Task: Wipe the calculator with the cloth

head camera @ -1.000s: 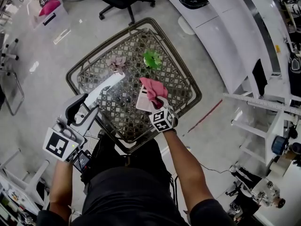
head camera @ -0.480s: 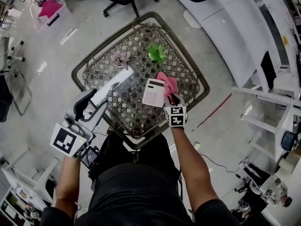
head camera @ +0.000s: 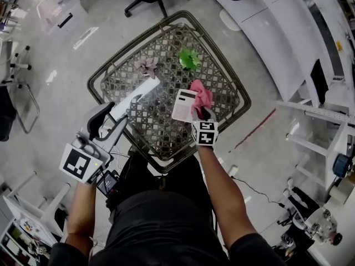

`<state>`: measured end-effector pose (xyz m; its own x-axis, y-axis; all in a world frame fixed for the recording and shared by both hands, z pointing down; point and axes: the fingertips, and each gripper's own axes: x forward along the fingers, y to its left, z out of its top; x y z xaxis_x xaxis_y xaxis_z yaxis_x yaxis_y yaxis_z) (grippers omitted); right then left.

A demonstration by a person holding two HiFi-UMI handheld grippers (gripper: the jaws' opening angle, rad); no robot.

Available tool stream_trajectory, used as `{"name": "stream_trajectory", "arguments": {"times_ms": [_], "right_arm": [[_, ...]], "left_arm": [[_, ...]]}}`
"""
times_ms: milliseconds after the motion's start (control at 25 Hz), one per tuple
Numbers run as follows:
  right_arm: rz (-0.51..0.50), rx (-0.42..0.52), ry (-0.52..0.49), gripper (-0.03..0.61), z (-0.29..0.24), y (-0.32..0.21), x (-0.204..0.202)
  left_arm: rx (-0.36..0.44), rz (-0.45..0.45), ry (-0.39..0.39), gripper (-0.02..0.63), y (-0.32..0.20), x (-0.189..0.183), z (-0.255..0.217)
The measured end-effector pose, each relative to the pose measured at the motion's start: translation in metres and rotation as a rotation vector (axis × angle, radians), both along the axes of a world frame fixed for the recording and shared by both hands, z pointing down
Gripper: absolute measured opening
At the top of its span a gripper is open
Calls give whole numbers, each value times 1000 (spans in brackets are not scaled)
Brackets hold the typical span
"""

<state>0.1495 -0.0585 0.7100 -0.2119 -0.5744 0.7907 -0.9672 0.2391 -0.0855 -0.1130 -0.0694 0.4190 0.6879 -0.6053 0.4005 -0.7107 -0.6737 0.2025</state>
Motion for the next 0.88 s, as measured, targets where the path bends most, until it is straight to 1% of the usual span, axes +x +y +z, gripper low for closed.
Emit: {"name": "stream_trajectory", "arguments": {"times_ms": [200, 400, 560, 680, 880], "right_arm": [[-18, 2, 1, 74, -1, -3, -19], [-18, 6, -18, 74, -2, -7, -40], [-37, 4, -31, 74, 0, -8, -56], [-80, 0, -33, 74, 3, -6, -71], [-183, -3, -32, 74, 6, -2, -92]], "left_arm": [[-3, -15, -2, 198, 3, -12, 2], [-5, -32, -1, 198, 7, -26, 3], [0, -43, -2, 198, 9, -36, 2], [-4, -54, -2, 198, 10, -43, 3], [1, -63, 0, 198, 11, -51, 3]]}}
